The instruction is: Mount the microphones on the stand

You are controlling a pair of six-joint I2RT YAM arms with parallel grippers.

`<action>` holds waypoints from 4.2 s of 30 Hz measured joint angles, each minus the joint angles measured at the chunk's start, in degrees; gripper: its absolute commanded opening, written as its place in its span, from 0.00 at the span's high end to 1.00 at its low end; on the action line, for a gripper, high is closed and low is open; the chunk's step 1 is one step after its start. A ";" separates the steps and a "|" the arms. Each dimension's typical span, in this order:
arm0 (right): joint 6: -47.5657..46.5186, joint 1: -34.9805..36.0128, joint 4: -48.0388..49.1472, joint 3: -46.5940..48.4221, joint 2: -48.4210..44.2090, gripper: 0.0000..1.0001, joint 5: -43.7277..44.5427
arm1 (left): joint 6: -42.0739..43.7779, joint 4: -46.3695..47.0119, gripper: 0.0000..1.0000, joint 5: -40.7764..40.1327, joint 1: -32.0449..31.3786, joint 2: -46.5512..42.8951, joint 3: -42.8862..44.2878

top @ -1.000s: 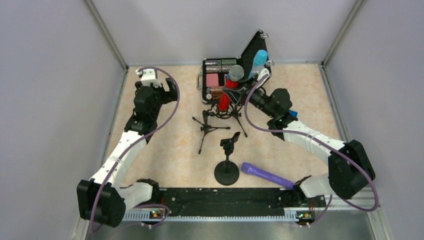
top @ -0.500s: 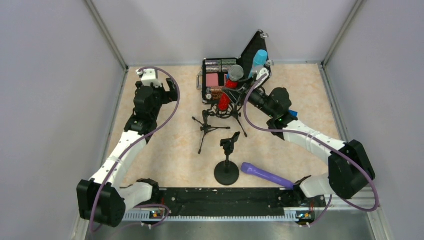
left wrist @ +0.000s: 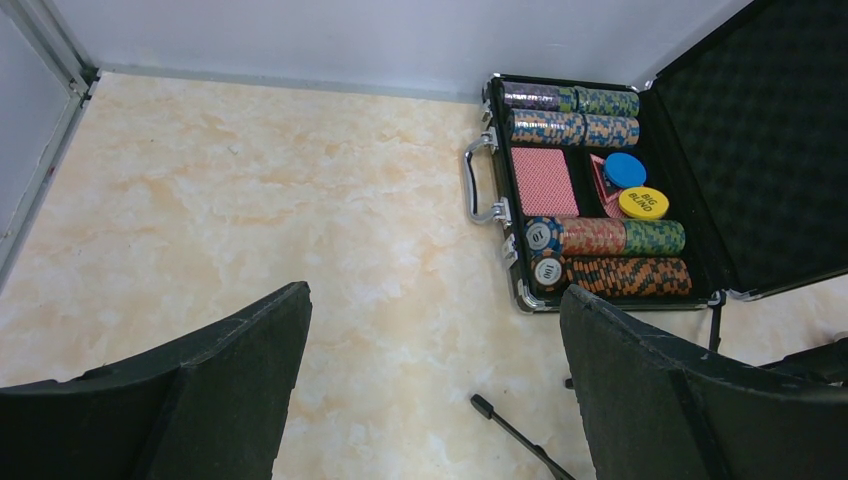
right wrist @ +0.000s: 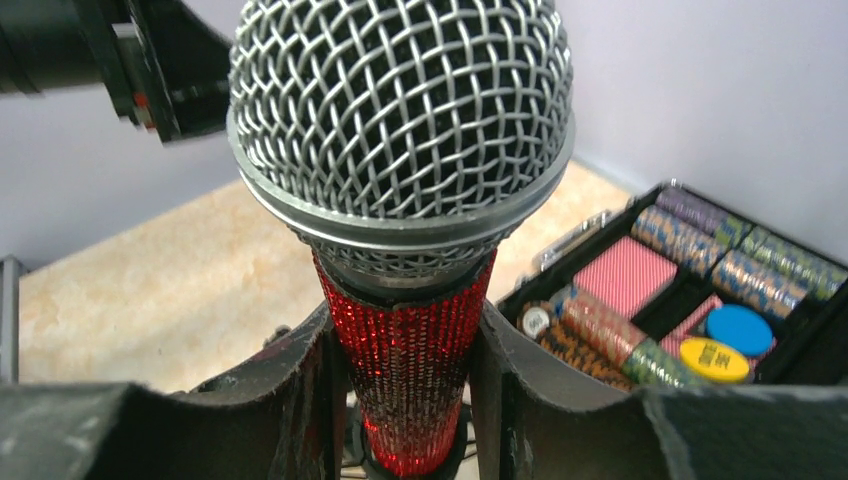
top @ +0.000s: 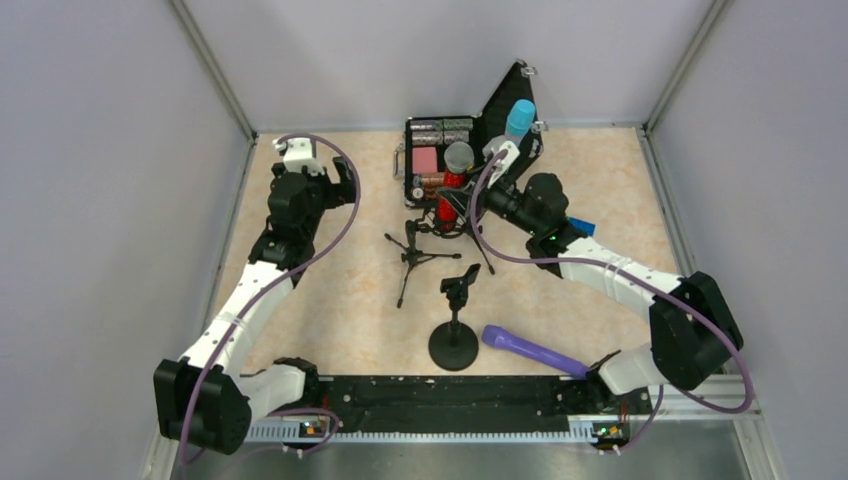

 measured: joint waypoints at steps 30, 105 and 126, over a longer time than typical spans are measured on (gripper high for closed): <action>-1.49 0.28 3.08 -6.14 1.49 0.93 -0.85 | -0.02 -0.02 0.02 3.69 0.00 0.02 0.00; -0.59 0.28 -2.40 -11.41 -10.14 0.05 4.09 | 22.05 -15.61 0.13 49.94 -7.91 11.37 7.04; -1.55 0.28 -2.34 -11.72 -10.29 0.04 4.85 | 26.53 -19.82 0.22 39.52 -12.68 14.82 9.11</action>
